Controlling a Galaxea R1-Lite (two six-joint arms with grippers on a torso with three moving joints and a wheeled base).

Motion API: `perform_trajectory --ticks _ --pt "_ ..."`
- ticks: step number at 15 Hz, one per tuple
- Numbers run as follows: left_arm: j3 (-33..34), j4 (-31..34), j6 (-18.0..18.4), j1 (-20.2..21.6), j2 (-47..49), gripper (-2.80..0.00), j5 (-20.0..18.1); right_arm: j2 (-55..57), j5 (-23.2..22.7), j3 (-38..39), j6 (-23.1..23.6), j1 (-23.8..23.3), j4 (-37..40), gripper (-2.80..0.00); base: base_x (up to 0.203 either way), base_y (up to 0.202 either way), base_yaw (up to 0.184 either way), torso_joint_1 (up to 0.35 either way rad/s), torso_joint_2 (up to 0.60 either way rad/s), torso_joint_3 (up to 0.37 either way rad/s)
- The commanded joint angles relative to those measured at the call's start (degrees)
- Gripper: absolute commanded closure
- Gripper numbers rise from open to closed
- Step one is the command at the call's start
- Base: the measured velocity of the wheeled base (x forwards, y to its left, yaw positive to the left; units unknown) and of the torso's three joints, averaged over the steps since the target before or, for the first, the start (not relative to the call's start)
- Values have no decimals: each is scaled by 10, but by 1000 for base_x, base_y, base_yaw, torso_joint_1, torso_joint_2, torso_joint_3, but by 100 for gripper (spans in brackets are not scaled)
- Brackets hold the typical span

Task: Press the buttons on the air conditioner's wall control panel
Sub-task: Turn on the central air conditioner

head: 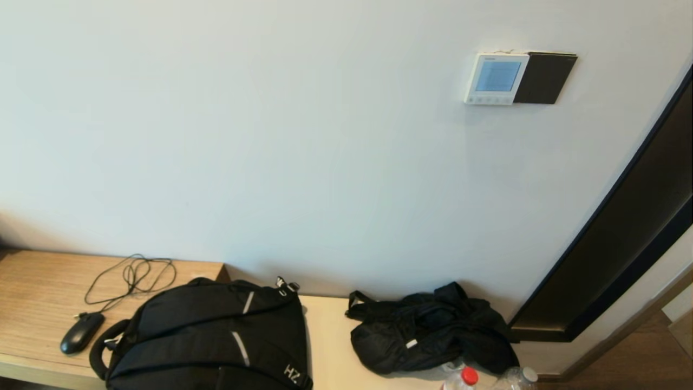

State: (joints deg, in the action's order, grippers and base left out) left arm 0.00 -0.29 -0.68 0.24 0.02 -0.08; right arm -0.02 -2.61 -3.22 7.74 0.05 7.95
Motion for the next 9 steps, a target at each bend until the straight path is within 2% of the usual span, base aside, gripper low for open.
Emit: perform_trajectory --ticks 1,9 --pt "0 0 0 0 0 0 0 -2 0 1 1 0 0 0 0 0 0 0 0 0" --pt "0 -1 0 0 0 0 0 -2 0 1 0 0 0 0 0 0 0 0 0 0"
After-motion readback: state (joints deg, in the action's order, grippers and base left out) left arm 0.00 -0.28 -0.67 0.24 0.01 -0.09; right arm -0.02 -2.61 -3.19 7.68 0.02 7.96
